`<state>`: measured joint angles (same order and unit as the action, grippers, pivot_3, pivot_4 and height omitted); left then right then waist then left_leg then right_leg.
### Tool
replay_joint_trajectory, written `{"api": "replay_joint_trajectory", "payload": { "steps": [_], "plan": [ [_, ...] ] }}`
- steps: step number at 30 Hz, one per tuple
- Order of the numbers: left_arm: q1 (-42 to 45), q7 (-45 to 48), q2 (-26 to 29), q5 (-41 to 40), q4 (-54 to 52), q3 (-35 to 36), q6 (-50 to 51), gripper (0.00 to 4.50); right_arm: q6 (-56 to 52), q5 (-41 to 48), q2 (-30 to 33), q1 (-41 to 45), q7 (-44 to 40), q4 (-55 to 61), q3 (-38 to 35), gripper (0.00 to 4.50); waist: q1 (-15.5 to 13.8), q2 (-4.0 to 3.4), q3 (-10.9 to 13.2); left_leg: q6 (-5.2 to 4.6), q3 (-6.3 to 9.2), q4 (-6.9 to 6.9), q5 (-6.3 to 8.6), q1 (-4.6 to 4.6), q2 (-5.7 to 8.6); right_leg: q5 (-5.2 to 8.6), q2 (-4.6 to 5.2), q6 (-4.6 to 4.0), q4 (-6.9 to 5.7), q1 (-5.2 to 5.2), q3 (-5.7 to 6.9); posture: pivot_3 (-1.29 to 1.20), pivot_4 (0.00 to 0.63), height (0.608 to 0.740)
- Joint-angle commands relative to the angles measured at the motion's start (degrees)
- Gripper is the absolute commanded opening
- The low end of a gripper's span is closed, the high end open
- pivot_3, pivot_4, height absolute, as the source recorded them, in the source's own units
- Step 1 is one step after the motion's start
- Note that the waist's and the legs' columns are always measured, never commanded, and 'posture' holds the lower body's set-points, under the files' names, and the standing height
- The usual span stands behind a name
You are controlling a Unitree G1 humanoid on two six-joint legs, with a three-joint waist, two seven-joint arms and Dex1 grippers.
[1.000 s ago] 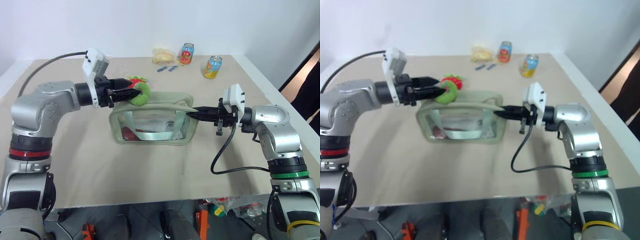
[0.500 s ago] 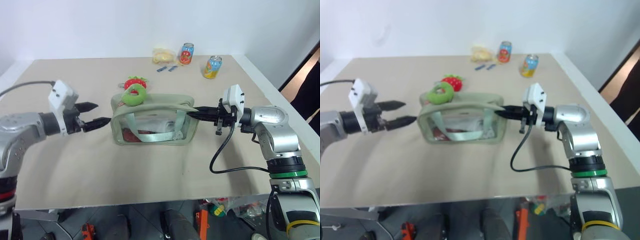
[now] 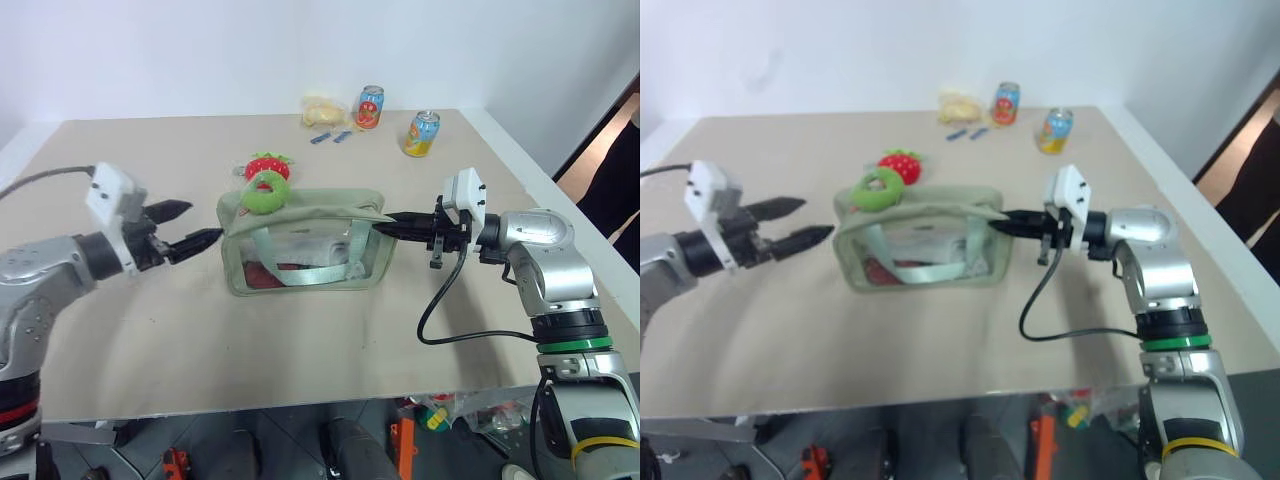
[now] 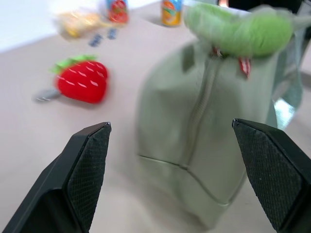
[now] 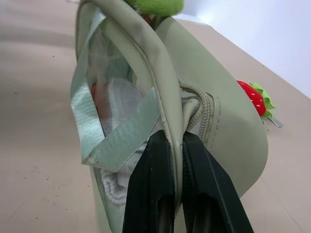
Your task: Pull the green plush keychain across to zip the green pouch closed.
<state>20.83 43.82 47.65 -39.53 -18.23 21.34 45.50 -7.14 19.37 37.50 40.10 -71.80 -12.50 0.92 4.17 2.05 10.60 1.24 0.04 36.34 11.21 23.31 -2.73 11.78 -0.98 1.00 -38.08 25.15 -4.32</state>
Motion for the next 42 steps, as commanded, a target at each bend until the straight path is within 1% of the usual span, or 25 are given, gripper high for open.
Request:
{"api": "replay_joint_trajectory", "payload": {
  "steps": [1,4,7,11,17,20,21,24,26,27,29,30,31,33,34,37,42],
  "plan": [
    [0.1,2.2,3.6,-3.1,0.5,5.3,1.3,4.14,0.2,0.1,0.2,0.6,-0.2,1.5,-0.1,0.00,0.0,0.00,0.0,0.00,0.00,0.00,0.00,-0.01,0.00,0.00,0.01,0.00,0.00,0.00,0.00,0.00,0.150,0.740],
    [-1.2,4.2,6.3,-6.0,0.5,7.9,3.7,4.14,0.4,-0.1,0.2,0.7,-0.3,1.2,-0.1,0.00,0.1,0.03,0.0,0.00,-0.01,0.00,0.00,0.00,0.00,0.00,0.01,0.00,0.00,0.01,0.00,0.00,0.150,0.740],
    [-3.3,4.9,6.4,-9.7,-2.7,7.4,6.3,4.14,0.5,-0.2,0.2,0.9,-0.4,0.9,0.0,0.00,0.1,0.03,0.0,0.00,-0.02,0.00,0.00,0.00,0.00,0.01,0.02,-0.02,0.00,0.01,0.00,0.00,0.150,0.740],
    [-3.7,1.8,2.9,-11.6,-5.9,4.9,6.3,4.14,0.6,-0.3,0.1,1.1,-0.5,0.7,0.1,0.00,0.1,0.04,0.0,0.00,-0.02,0.00,0.00,0.00,0.00,0.01,0.03,-0.01,0.00,0.01,0.01,0.00,0.150,0.740],
    [-5.5,-0.3,-2.3,-6.1,-6.1,-1.9,0.5,4.14,0.7,-0.4,0.2,1.6,-0.6,0.4,0.3,0.00,0.1,0.04,0.0,0.00,-0.02,0.00,0.00,-0.04,-0.01,0.00,0.01,-0.02,-0.01,-0.01,-0.01,0.00,0.150,0.740],
    [-5.6,-0.5,-4.3,-3.4,-5.2,-4.5,-2.8,3.33,0.6,-0.4,0.2,1.6,-0.7,0.4,0.2,0.00,0.1,0.04,0.0,0.00,-0.01,0.00,0.00,-0.03,-0.02,0.00,-0.01,-0.02,-0.01,-0.01,-0.01,0.00,0.150,0.740],
    [-5.5,-0.5,-5.0,-2.8,-4.8,-5.0,-3.6,2.88,0.6,-0.4,0.3,1.6,-0.7,0.5,0.2,0.00,0.1,0.04,0.0,0.00,-0.01,0.00,0.00,-0.02,-0.01,0.00,-0.01,-0.02,-0.01,-0.01,-0.01,0.00,0.150,0.740],
    [-4.8,-0.5,-6.3,-1.3,-3.8,-6.2,-6.1,1.93,0.4,-0.3,0.4,1.5,-0.7,0.9,0.1,0.00,0.1,0.04,0.0,0.00,-0.02,0.00,0.00,-0.02,0.00,0.00,0.00,-0.01,-0.01,-0.01,-0.02,0.00,0.150,0.740],
    [-4.2,-0.5,-6.7,-1.1,-3.4,-6.5,-6.8,1.19,0.2,-0.2,0.5,1.3,-0.7,1.3,0.0,0.00,0.1,0.04,0.0,0.00,-0.02,0.00,0.00,-0.02,-0.01,-0.01,-0.01,-0.01,-0.01,-0.01,-0.02,0.00,0.150,0.740],
    [-3.9,-0.4,-6.8,-1.0,-3.2,-6.7,-7.0,0.92,0.0,-0.1,0.7,1.2,-0.7,1.4,-0.1,0.00,0.1,0.04,0.0,0.00,-0.02,0.00,0.00,-0.02,0.00,-0.01,-0.01,-0.01,-0.01,-0.01,-0.02,0.00,0.150,0.740],
    [-3.7,0.1,-6.6,-0.8,-3.1,-7.4,-7.5,0.17,-0.7,0.3,1.0,1.0,-0.9,1.9,-0.3,0.00,0.1,0.04,0.0,0.00,-0.02,0.00,0.00,-0.02,-0.01,-0.01,-0.01,0.00,-0.01,-0.01,-0.02,0.00,0.150,0.740],
    [-3.4,0.2,-6.8,-1.1,-3.2,-7.6,-7.5,0.06,-1.3,0.5,1.2,0.9,-1.0,2.2,-0.4,0.00,0.1,0.04,0.0,0.00,-0.03,0.00,0.00,-0.02,0.00,-0.01,-0.01,0.00,-0.01,-0.01,-0.03,0.00,0.150,0.740],
    [-3.1,0.3,-6.9,-1.4,-3.4,-7.7,-7.4,0.06,-2.3,1.0,1.5,0.8,-1.1,2.6,-0.5,0.00,0.1,0.04,0.0,0.00,-0.03,0.00,0.00,-0.02,0.00,-0.01,-0.01,0.00,-0.01,-0.01,-0.03,0.00,0.150,0.740],
    [-2.5,0.5,-6.9,-1.9,-3.6,-8.0,-7.1,0.00,-4.8,1.9,2.2,0.8,-1.5,3.6,-0.7,0.73,0.1,0.04,0.0,0.00,-0.02,0.00,0.00,0.00,0.00,-0.01,0.00,0.00,-0.01,-0.01,-0.03,0.00,0.150,0.740],
    [-2.4,0.6,-6.9,-2.0,-3.8,-8.3,-7.0,0.00,-6.6,2.7,2.8,0.8,-2.0,4.6,-0.7,0.98,0.1,0.05,0.0,0.00,-0.02,0.00,0.00,0.01,0.00,-0.01,0.00,0.00,-0.01,-0.01,-0.03,0.00,0.150,0.740],
    [-2.7,1.0,-7.1,-2.1,-4.4,-9.1,-6.6,0.00,-10.8,4.2,4.4,1.6,-2.6,8.4,-0.6,2.01,0.0,0.04,0.0,0.00,-0.02,0.00,0.00,0.02,0.02,0.00,0.02,0.00,-0.01,-0.01,-0.03,0.00,0.150,0.740],
    [-2.7,0.3,-8.0,-2.7,-5.2,-9.9,-6.1,0.00,-21.0,9.0,5.4,6.9,-1.6,13.9,-1.6,3.70,0.1,0.03,0.0,0.00,-0.02,0.00,0.00,0.02,0.01,-0.01,0.01,0.00,-0.01,0.03,-0.03,0.00,0.150,0.740]
  ]
}}
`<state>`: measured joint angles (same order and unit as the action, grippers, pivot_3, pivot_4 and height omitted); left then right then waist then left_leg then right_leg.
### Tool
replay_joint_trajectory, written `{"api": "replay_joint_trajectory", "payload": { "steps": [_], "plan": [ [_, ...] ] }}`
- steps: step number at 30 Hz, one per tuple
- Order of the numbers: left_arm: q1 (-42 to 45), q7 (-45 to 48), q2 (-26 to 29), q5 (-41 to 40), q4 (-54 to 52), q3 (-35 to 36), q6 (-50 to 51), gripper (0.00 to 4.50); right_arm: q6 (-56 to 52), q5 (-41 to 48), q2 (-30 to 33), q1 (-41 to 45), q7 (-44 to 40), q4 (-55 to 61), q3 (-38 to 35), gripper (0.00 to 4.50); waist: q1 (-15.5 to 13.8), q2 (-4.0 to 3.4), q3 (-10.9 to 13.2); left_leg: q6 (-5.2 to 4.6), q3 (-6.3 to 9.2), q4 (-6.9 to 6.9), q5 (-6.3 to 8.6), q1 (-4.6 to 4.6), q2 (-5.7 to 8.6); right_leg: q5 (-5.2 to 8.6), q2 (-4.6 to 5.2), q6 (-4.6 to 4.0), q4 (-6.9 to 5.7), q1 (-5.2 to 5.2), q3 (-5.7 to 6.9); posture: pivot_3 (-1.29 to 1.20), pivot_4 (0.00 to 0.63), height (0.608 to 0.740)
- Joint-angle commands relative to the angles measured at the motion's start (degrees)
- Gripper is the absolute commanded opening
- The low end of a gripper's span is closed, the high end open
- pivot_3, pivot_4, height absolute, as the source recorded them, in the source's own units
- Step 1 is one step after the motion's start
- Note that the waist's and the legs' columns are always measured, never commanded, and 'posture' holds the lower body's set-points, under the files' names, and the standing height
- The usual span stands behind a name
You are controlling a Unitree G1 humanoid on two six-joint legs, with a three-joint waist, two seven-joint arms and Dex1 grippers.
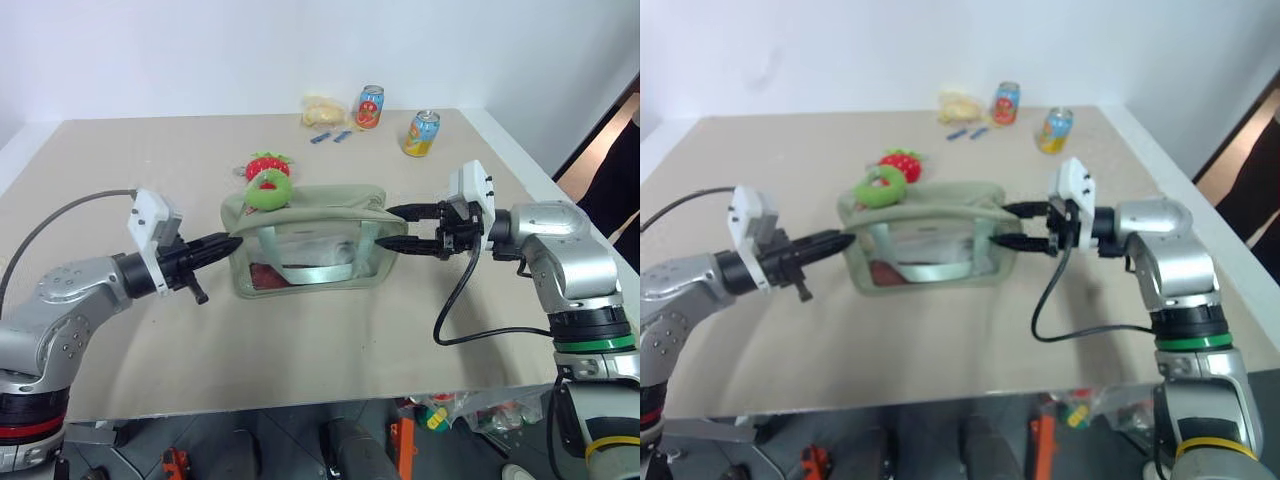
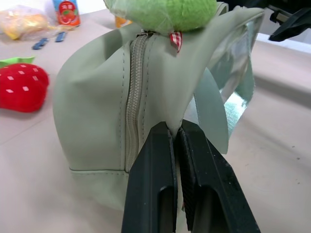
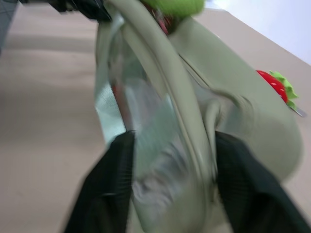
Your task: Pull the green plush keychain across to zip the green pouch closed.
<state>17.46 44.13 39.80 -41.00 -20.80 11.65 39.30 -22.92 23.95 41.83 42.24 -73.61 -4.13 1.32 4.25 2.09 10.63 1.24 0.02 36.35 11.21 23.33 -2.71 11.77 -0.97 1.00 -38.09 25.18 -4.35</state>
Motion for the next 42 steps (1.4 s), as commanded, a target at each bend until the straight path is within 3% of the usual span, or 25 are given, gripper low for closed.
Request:
{"api": "replay_joint_trajectory", "payload": {
  "steps": [1,2,3,10,17,28,38,42],
  "plan": [
    [0.6,-0.1,-0.2,-1.2,-2.7,-0.4,0.3,0.00,-7.3,5.7,0.9,6.0,0.5,6.6,-2.2,4.01,0.0,0.00,0.0,0.00,0.00,0.00,0.00,0.00,0.00,-0.01,0.00,0.01,0.00,0.01,0.00,0.00,0.150,0.740],
    [0.6,-0.2,-0.3,-1.2,-2.8,-0.6,0.3,0.00,-9.3,7.1,0.6,7.1,1.0,7.4,-2.5,4.39,0.0,0.00,0.0,0.00,0.00,0.00,0.00,-0.01,-0.01,-0.01,-0.01,0.00,-0.01,0.01,0.00,0.00,0.150,0.740],
    [0.4,-0.3,-0.4,-1.1,-3.0,-0.8,0.2,0.00,-11.3,8.6,-0.1,8.6,2.0,8.0,-2.8,4.48,0.0,0.00,0.0,0.00,0.01,0.00,0.00,-0.01,-0.02,-0.01,-0.02,0.00,-0.01,0.01,0.00,0.00,0.150,0.740],
    [-0.3,-0.8,-1.0,-0.9,-3.8,-1.9,0.4,0.00,-13.1,6.4,-11.0,20.5,12.4,-1.6,-0.5,4.48,0.1,0.01,0.0,0.00,0.03,0.03,0.00,0.00,-0.02,-0.03,-0.02,0.01,-0.01,-0.02,0.01,0.00,0.150,0.740],
    [-0.4,-1.0,-1.1,-0.5,-3.6,-2.5,0.1,0.00,-6.5,-1.5,-16.3,27.5,11.9,-17.8,4.7,4.48,-0.2,0.01,0.0,0.00,0.01,0.02,0.00,0.10,0.03,-0.01,0.05,0.02,0.03,0.00,0.02,0.00,0.150,0.740],
    [-0.6,-1.2,-1.8,0.5,-3.4,-3.5,-0.6,0.00,-9.1,-4.8,-22.1,27.8,10.3,-20.3,8.8,4.48,-0.2,0.01,0.0,-0.01,0.11,-0.06,0.02,0.13,0.01,-0.08,0.04,0.17,0.02,0.02,0.12,0.00,0.150,0.740],
    [0.0,-1.0,-2.3,1.1,-3.1,-3.9,-1.0,0.00,-10.2,-7.4,-23.7,27.0,11.8,-24.4,9.1,4.48,-0.2,0.01,0.0,-0.01,0.12,-0.04,0.01,0.12,0.02,-0.07,0.05,0.15,0.02,0.00,0.13,0.00,0.150,0.740],
    [0.0,-1.0,-2.4,1.2,-3.1,-4.0,-1.0,0.00,-10.0,-7.6,-23.4,26.7,11.1,-24.3,8.7,3.38,-0.2,0.01,0.0,-0.01,0.12,-0.04,0.01,0.12,0.02,-0.09,0.05,0.18,0.02,0.00,0.13,0.00,0.150,0.740]
  ]
}}
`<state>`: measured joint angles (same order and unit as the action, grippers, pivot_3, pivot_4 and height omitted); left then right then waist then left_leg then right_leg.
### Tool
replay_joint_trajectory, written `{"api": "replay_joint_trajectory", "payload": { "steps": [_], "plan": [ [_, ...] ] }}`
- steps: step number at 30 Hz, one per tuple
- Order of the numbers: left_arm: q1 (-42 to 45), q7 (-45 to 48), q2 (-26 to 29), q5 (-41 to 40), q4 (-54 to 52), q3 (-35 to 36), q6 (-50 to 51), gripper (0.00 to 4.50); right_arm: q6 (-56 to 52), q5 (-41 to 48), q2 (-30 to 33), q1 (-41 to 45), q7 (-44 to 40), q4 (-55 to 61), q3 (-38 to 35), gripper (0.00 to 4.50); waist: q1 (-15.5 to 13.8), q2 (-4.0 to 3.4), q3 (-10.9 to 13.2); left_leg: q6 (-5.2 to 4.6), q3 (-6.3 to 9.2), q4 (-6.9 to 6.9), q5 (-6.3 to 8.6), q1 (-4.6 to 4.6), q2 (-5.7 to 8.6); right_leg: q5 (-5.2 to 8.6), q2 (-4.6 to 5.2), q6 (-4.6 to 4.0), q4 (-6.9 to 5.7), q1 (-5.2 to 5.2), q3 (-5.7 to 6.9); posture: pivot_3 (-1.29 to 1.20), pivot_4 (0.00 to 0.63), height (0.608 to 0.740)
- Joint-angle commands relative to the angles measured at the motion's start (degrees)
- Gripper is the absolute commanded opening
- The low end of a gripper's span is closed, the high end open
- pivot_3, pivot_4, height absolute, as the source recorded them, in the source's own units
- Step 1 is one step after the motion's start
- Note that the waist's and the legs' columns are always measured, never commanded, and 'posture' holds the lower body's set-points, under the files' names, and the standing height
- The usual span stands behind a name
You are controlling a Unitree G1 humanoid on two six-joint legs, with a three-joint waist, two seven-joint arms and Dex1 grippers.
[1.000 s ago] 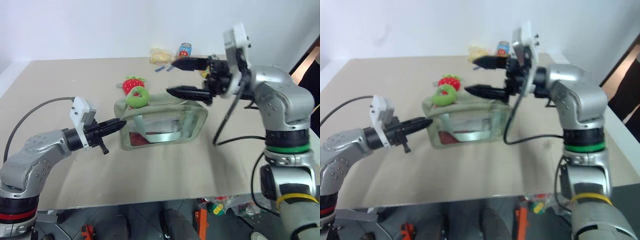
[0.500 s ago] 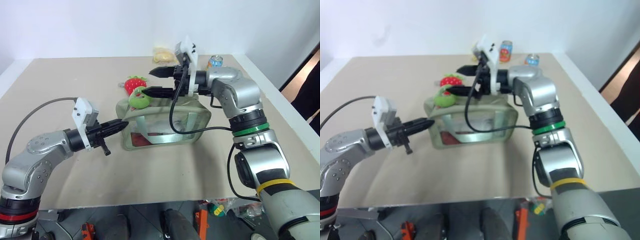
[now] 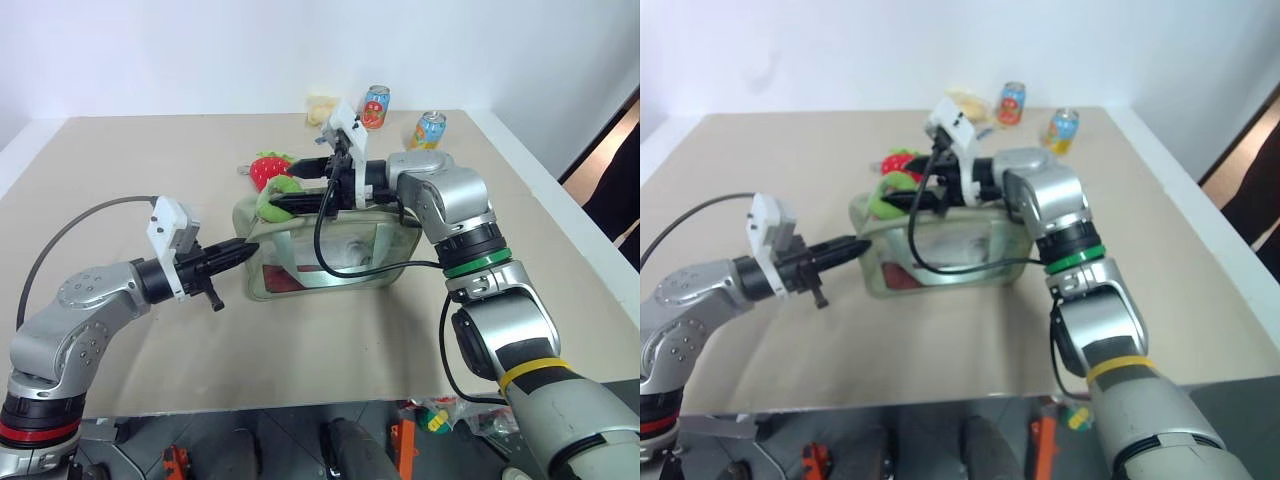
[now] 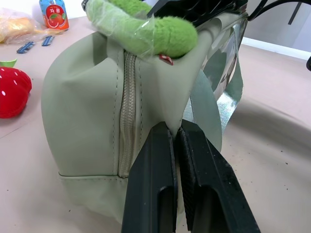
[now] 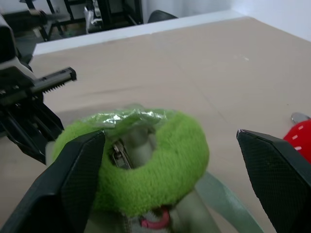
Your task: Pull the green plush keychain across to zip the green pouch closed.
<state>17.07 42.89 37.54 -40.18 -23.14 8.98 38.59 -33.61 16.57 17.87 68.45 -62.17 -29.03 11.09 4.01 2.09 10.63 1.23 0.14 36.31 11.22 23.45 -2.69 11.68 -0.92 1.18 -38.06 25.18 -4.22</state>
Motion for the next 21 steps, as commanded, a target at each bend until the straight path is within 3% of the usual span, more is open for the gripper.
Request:
{"api": "replay_joint_trajectory", "payload": {
  "steps": [1,9,21],
  "plan": [
    [0.5,0.3,-0.1,0.4,-0.7,-1.3,-0.3,0.00,0.7,-0.2,0.7,0.4,-0.7,0.9,-1.1,2.97,0.0,0.00,0.0,0.00,0.00,0.00,0.00,0.00,0.00,0.00,0.00,0.00,0.00,0.00,0.00,0.00,0.150,0.740],
    [0.8,0.3,-0.4,0.6,-0.3,-1.3,-0.3,0.00,0.2,1.6,2.1,-0.5,-2.7,4.3,-2.6,0.19,0.0,0.00,0.0,0.00,0.01,0.00,0.00,0.00,0.01,0.01,0.01,-0.01,0.00,0.00,0.00,0.00,0.150,0.740],
    [3.6,-3.5,-3.4,0.7,2.0,-0.7,0.4,0.00,2.2,6.9,4.1,-2.1,-3.2,13.0,-8.8,0.08,-0.1,-0.01,0.0,0.00,0.10,0.00,0.00,0.08,0.00,0.00,-0.01,0.01,0.00,0.02,0.09,0.00,0.150,0.740]
  ]
}}
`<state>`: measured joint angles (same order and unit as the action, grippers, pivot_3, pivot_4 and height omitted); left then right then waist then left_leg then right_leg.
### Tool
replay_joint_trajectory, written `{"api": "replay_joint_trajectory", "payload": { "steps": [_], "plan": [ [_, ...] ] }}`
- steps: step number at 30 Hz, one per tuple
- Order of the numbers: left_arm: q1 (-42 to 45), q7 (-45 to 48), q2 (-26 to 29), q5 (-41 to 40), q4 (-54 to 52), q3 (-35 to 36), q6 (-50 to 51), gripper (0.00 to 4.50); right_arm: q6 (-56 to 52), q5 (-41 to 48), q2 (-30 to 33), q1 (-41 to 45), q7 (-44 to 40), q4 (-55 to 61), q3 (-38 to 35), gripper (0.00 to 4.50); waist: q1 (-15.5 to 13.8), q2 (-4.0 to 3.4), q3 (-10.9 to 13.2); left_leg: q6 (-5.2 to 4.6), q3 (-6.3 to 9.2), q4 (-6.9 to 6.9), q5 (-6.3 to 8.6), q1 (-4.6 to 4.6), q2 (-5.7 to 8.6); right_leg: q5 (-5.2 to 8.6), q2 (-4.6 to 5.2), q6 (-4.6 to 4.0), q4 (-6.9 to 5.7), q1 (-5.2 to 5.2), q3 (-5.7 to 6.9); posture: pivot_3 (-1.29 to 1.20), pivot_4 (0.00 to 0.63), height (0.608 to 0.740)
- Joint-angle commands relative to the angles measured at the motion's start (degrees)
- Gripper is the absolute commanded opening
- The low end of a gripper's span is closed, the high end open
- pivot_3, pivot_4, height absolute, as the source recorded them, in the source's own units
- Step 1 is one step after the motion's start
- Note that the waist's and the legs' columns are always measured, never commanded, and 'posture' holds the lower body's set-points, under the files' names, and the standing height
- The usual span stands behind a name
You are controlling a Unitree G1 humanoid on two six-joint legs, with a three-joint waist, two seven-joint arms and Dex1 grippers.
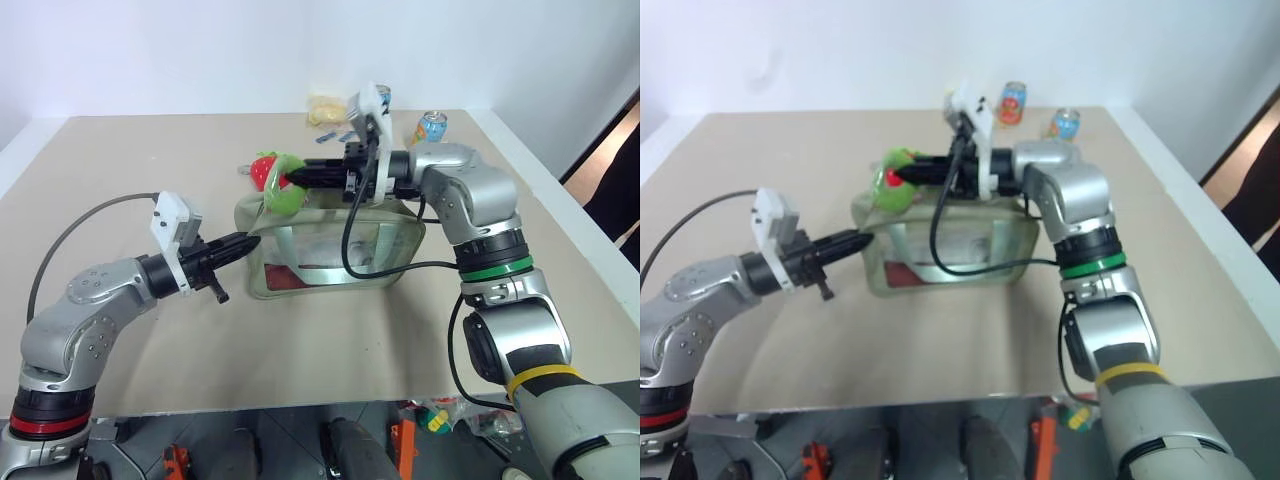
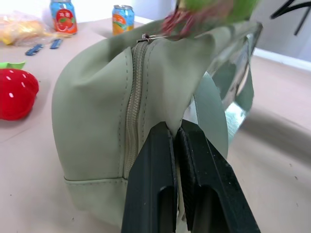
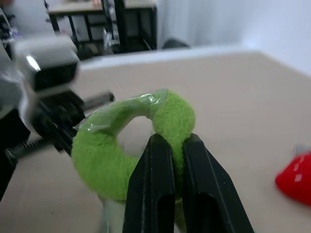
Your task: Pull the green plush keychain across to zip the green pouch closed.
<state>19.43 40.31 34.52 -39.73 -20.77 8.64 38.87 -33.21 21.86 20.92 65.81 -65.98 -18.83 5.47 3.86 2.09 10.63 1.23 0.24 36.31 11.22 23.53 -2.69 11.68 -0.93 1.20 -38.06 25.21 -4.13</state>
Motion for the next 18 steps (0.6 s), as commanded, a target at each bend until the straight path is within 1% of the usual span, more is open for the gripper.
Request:
{"api": "replay_joint_trajectory", "payload": {
  "steps": [1,6,10,18],
  "plan": [
    [1.3,-1.1,-0.4,0.4,-0.3,-0.4,0.1,0.00,2.5,1.6,1.4,0.5,1.1,2.8,-4.0,0.08,0.0,0.00,0.0,0.00,0.00,0.00,0.00,0.00,0.00,0.00,0.00,0.00,0.00,0.00,-0.01,0.00,0.150,0.740],
    [1.3,-1.8,-0.6,0.5,-0.8,-0.6,0.3,0.00,4.1,1.4,4.9,-0.4,1.9,3.0,-6.2,0.08,0.0,0.00,0.0,0.00,-0.01,0.00,0.00,0.01,0.01,0.00,0.01,-0.01,0.00,0.01,-0.01,0.00,0.150,0.740],
    [1.4,-2.3,-0.8,0.0,-1.3,-0.3,0.6,0.00,5.6,1.3,9.0,-2.9,1.7,3.9,-7.6,0.08,0.0,0.00,0.0,0.00,-0.01,-0.02,0.00,0.01,0.00,0.03,0.00,-0.04,0.00,0.02,-0.01,0.00,0.150,0.740],
    [1.1,-2.9,-0.8,0.1,-0.9,-0.5,0.6,0.00,5.7,1.6,15.2,-7.4,2.6,6.0,-10.1,0.08,0.1,0.00,0.0,0.00,-0.01,-0.02,0.00,0.01,0.01,0.04,0.00,-0.03,0.00,0.03,-0.03,0.00,0.150,0.740]
  ]
}}
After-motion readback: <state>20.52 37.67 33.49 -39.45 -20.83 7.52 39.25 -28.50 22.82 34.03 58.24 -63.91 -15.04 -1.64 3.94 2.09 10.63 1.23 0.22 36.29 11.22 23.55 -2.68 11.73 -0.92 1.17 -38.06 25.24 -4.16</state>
